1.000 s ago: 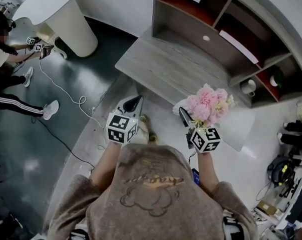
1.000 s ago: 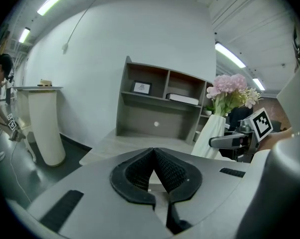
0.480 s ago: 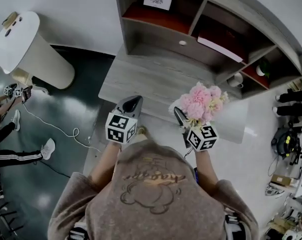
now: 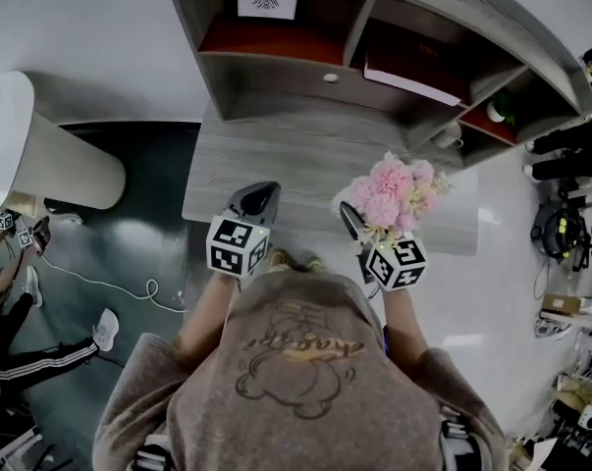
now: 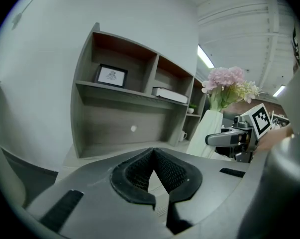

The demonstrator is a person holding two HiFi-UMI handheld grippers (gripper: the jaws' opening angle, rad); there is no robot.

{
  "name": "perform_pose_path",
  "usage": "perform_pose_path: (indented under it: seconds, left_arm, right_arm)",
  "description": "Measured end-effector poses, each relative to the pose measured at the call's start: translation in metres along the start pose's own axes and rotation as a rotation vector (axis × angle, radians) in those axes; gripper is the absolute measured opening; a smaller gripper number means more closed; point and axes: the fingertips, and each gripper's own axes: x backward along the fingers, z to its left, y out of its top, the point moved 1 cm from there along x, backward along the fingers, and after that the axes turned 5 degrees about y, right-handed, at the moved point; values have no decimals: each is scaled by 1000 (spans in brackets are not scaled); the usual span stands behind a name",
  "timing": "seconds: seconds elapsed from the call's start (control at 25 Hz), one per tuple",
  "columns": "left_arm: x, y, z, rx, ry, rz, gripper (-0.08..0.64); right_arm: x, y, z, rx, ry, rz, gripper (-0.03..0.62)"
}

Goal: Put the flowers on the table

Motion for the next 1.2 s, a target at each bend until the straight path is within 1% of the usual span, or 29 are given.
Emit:
perform_pose_path:
  seconds: [0.2,0.52,0.84,1.08,1.2]
  left_arm:
    - [-17,7,-5,-13,-29,9,11]
    - [-40,9,-12,-21,-42,16,11]
    - [-56,11,-18,-27,-44,26,11]
    - [-62,11,-14,-27,-35,32,11]
    - [-64,9,-10,-23,-25,40,11]
  right_arm:
    - [0,5,-13,3,-21,-7,334]
    - [-11,8,-35,17,-22,-9,334]
    - [-36,3,-55,78,-9,1,334]
    - [-61,-16,-67,129,2,63,334]
    - [-71,-27,-73,133,1,85,334]
